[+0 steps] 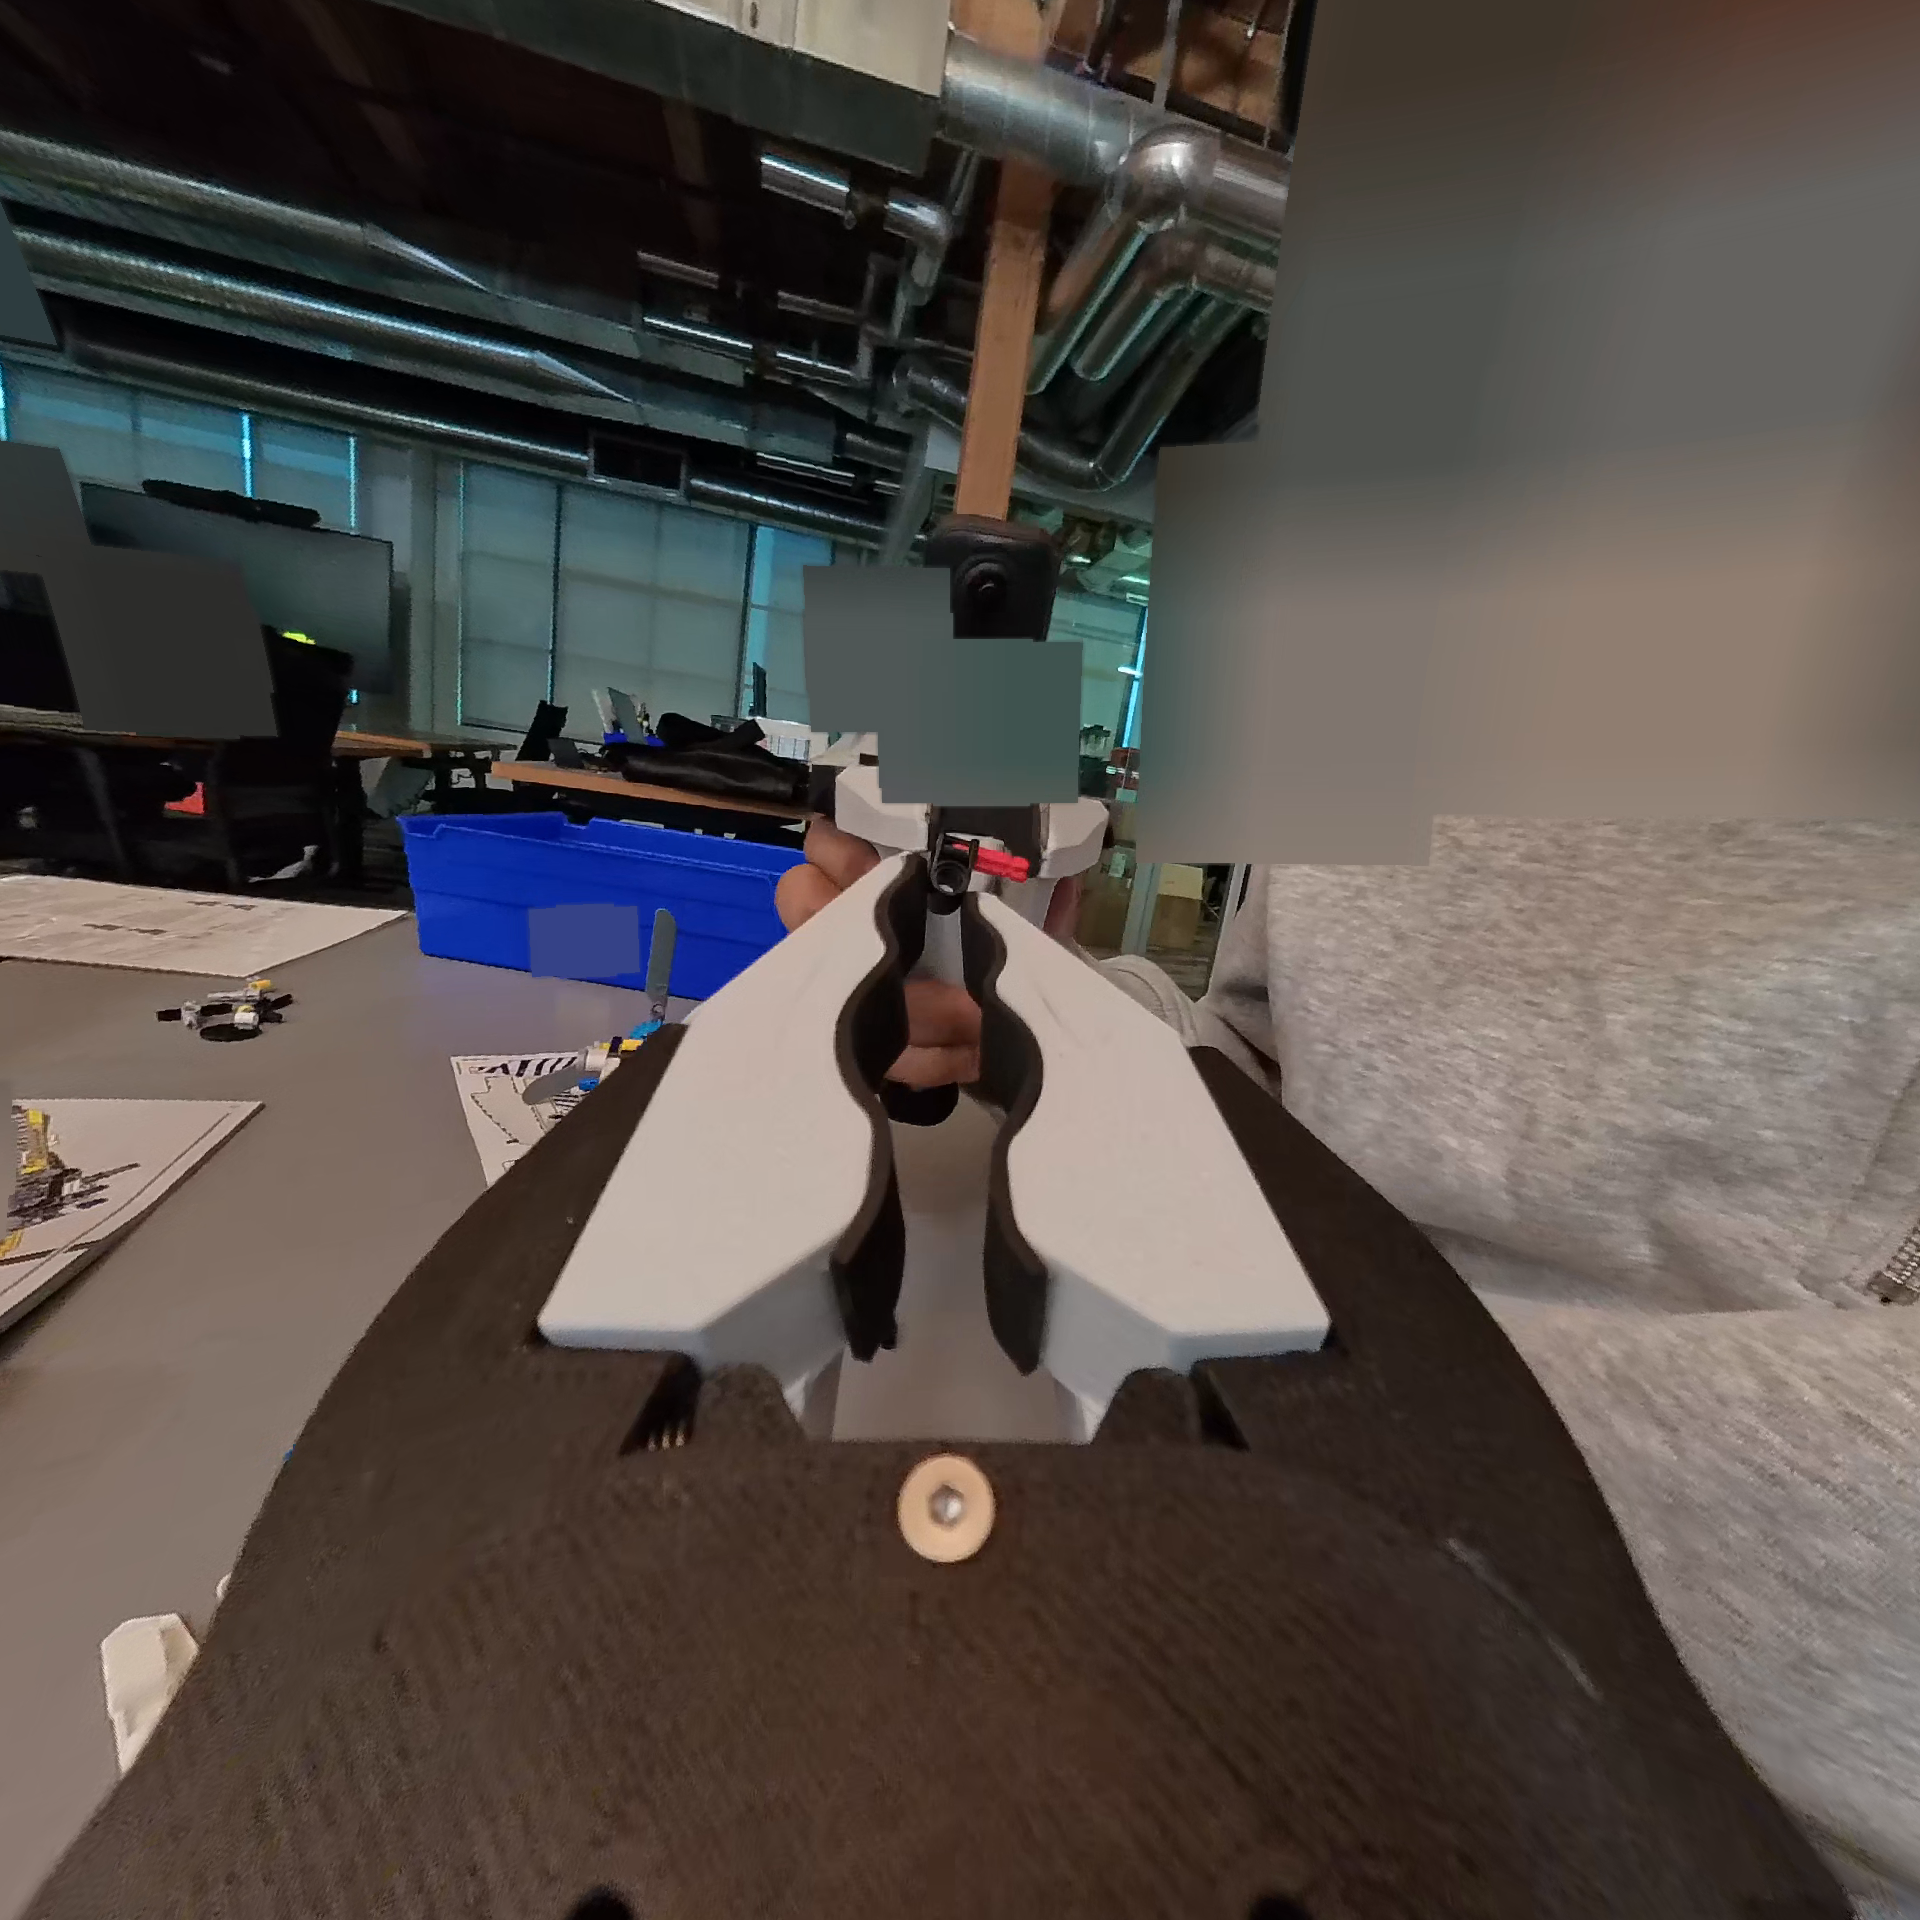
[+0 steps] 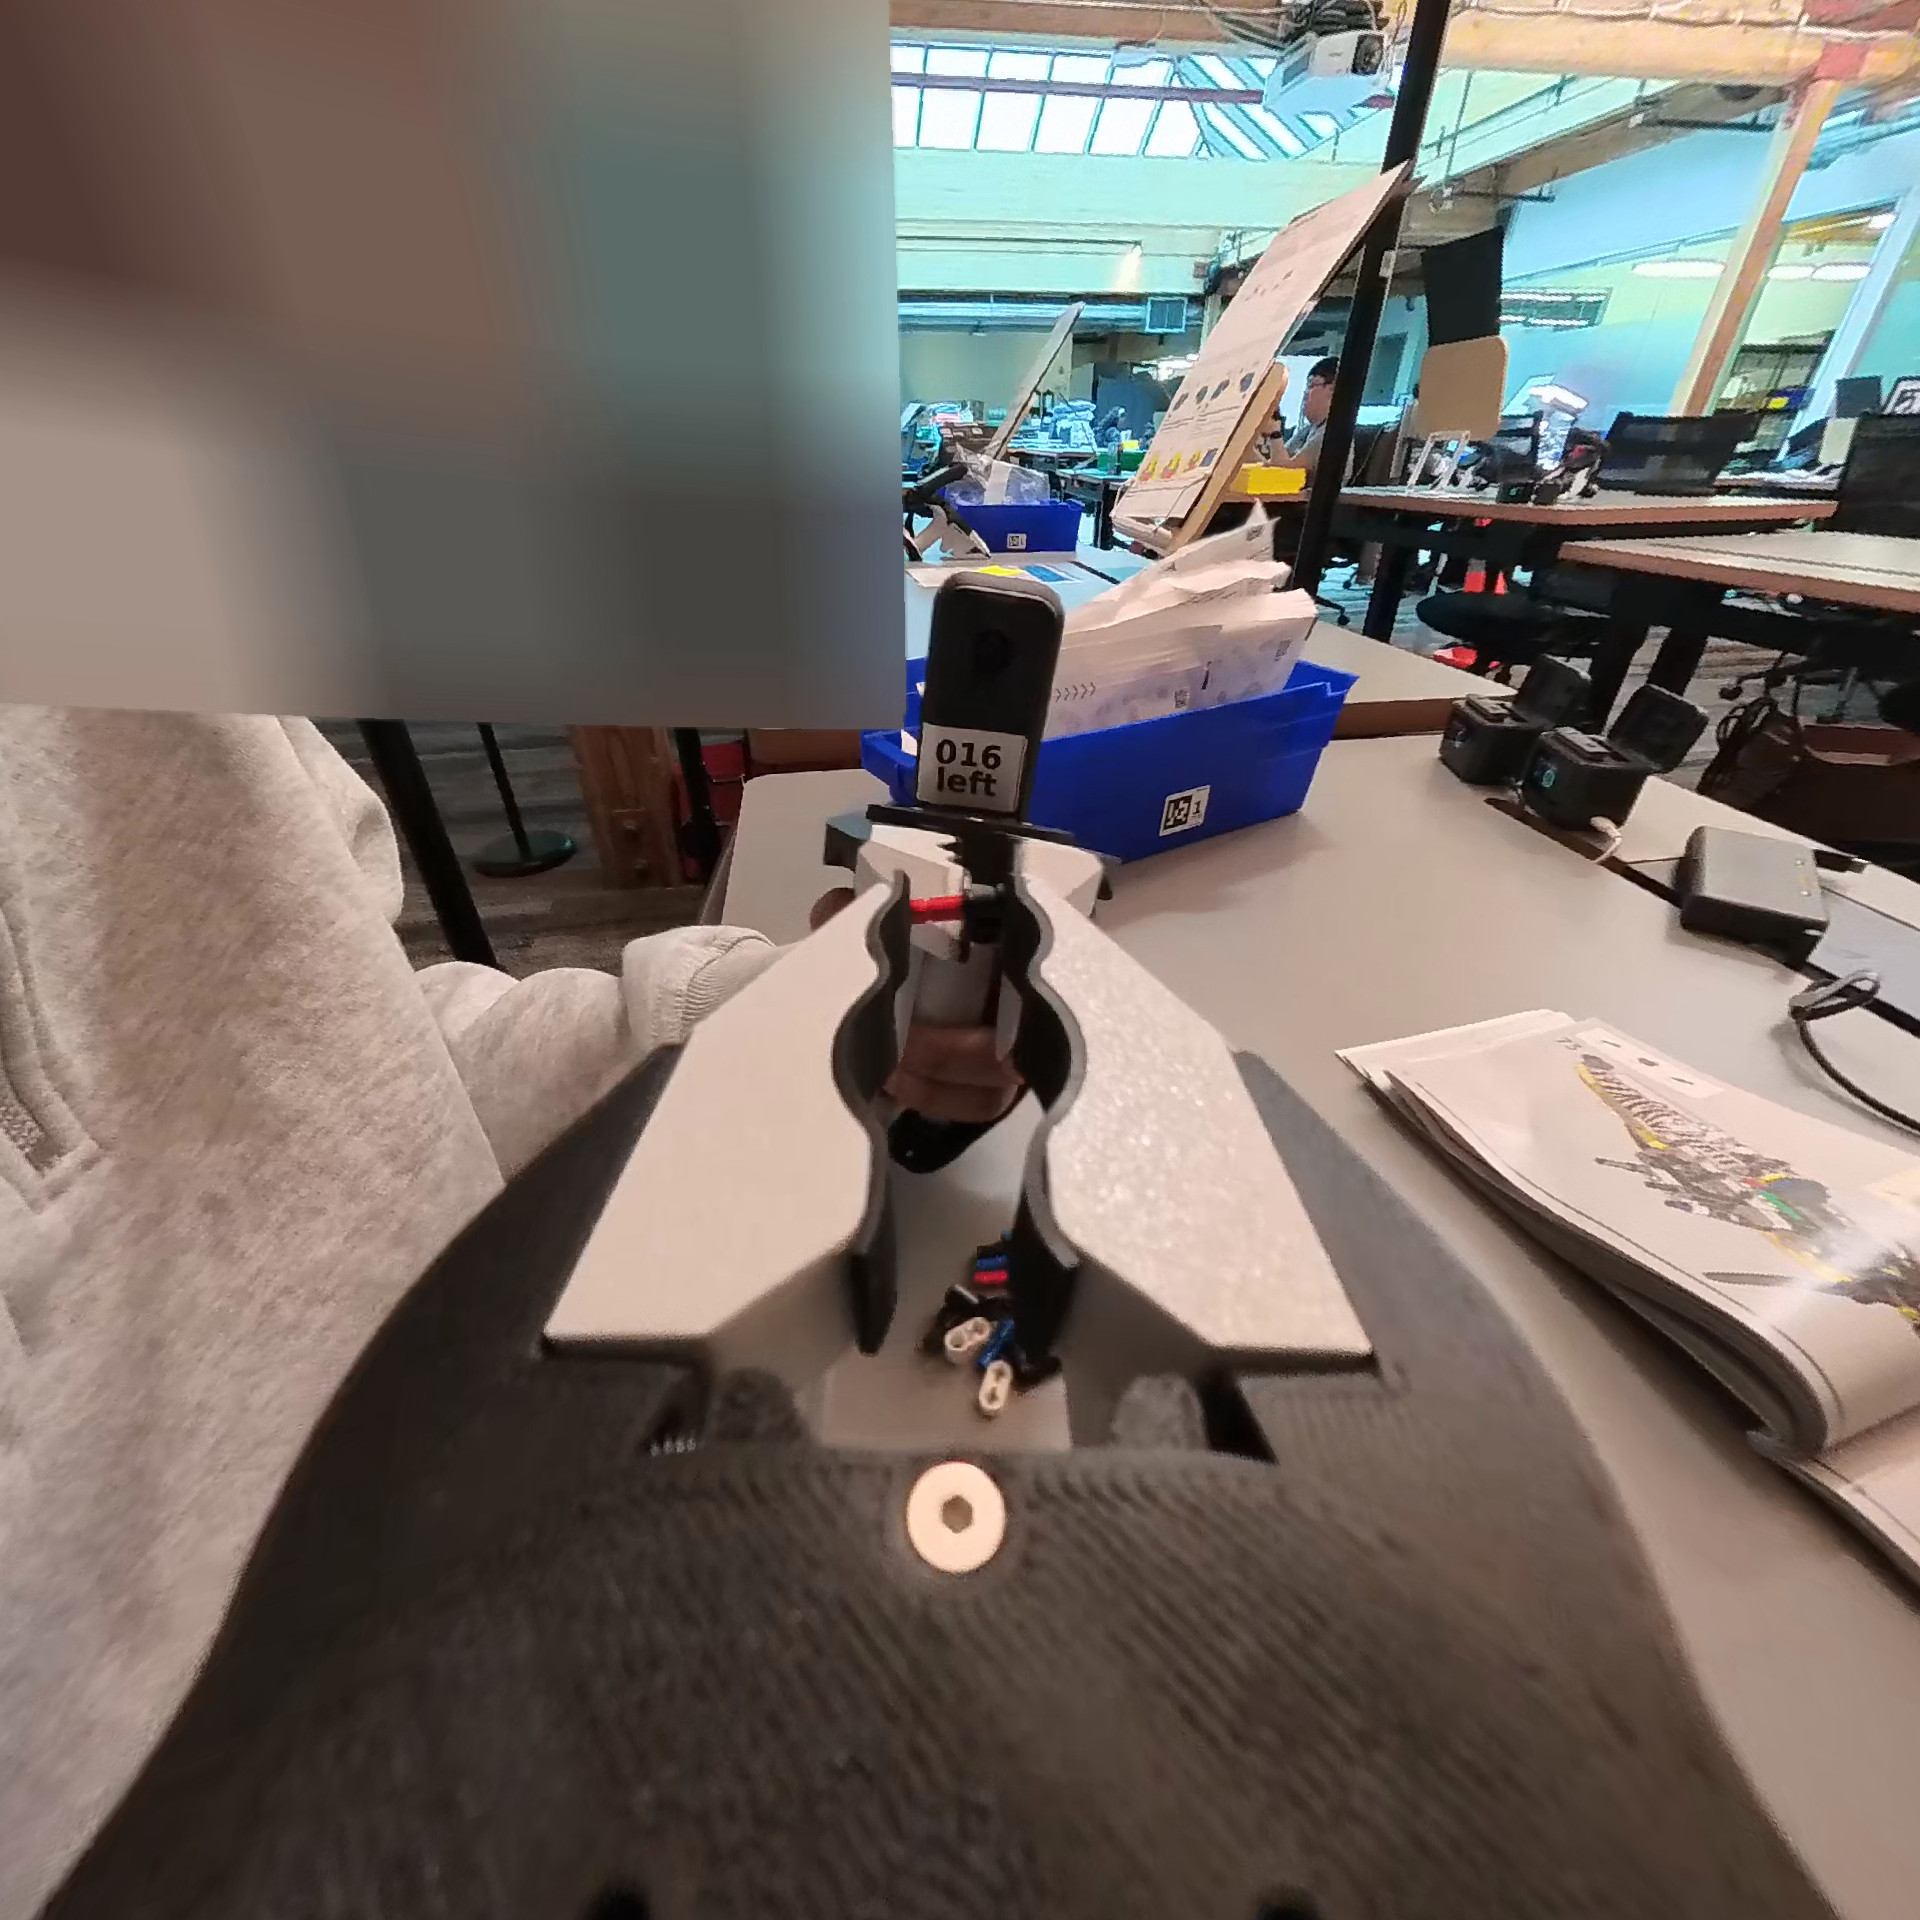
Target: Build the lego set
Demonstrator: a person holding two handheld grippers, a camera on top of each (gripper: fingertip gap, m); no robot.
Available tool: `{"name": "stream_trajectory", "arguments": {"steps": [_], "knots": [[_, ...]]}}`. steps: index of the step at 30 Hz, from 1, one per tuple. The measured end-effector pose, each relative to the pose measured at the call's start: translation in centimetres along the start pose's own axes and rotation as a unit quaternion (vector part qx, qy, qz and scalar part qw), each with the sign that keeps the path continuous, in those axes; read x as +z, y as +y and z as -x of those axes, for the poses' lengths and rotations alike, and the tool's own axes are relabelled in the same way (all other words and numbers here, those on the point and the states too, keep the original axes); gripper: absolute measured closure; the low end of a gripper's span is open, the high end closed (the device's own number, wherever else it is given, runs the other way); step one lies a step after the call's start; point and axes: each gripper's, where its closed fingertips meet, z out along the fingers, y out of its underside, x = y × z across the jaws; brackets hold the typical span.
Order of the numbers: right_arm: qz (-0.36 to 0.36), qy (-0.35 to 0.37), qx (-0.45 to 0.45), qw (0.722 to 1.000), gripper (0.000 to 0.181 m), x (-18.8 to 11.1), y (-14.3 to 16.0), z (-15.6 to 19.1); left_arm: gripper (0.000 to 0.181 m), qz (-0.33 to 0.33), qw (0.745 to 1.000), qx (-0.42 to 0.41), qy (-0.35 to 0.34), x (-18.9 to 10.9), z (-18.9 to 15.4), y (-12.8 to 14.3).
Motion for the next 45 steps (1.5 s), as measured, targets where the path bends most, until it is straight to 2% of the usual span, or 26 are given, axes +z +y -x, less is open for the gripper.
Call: {"name": "stream_trajectory", "arguments": {"steps": [4,5,6,7,9,13,18,23,27,30,34,36,40,45], "knots": [[0.015,0.019,-0.015,1.000,0.168,0.1,0.4,-0.3,0.178,-0.001,1.000,-0.001,-0.016,-0.1,0.5,-0.1],[0.018,0.025,-0.020,0.999,0.171,0.2,0.4,-0.4,0.181,-0.004,1.000,-0.002,-0.022,-0.1,0.6,-0.2],[0.018,0.032,-0.026,0.999,0.181,0.2,0.4,-0.5,0.181,-0.004,0.999,0.007,-0.031,-0.2,0.8,-0.2],[0.017,0.030,-0.030,0.999,0.181,0.3,0.4,-0.3,0.181,-0.005,1.000,0.011,-0.026,-0.3,0.6,-0.2],[0.023,0.023,-0.036,0.999,0.181,0.6,0.5,0.0,0.181,0.010,1.000,-0.016,-0.014,-0.3,0.6,0.2],[0.034,0.034,-0.049,0.998,0.181,0.8,0.6,-0.2,0.181,0.048,0.999,-0.010,-0.023,0.6,0.9,1.7],[-0.026,0.065,-0.005,0.998,0.181,-1.5,-1.2,-2.4,0.181,0.030,0.998,-0.014,-0.049,-0.1,1.8,1.0],[0.003,0.085,-0.011,0.996,0.181,-2.2,0.0,-2.6,0.181,0.032,0.997,-0.018,-0.064,-0.1,2.4,1.1],[0.035,0.116,-0.020,0.992,0.181,-2.7,1.0,-3.1,0.181,0.011,0.992,-0.026,-0.121,-1.2,4.3,0.4],[0.050,0.127,-0.014,0.991,0.175,-3.2,1.4,-2.8,0.181,-0.025,0.985,-0.033,-0.170,-2.6,5.8,-0.7],[0.116,0.120,-0.003,0.986,0.164,-2.7,4.6,-0.9,0.181,-0.072,0.979,-0.054,-0.182,-3.8,6.5,-1.9],[0.179,0.115,-0.001,0.977,0.157,-2.0,7.8,0.1,0.181,-0.080,0.976,-0.057,-0.194,-4.1,6.9,-2.0],[0.311,0.116,-0.035,0.943,0.144,-1.1,14.1,0.4,0.181,-0.091,0.976,-0.065,-0.189,-4.3,6.9,-2.2],[0.349,0.105,-0.021,0.931,0.146,0.5,16.3,0.3,0.181,-0.086,0.977,-0.070,-0.185,-4.1,6.8,-1.9]]}}
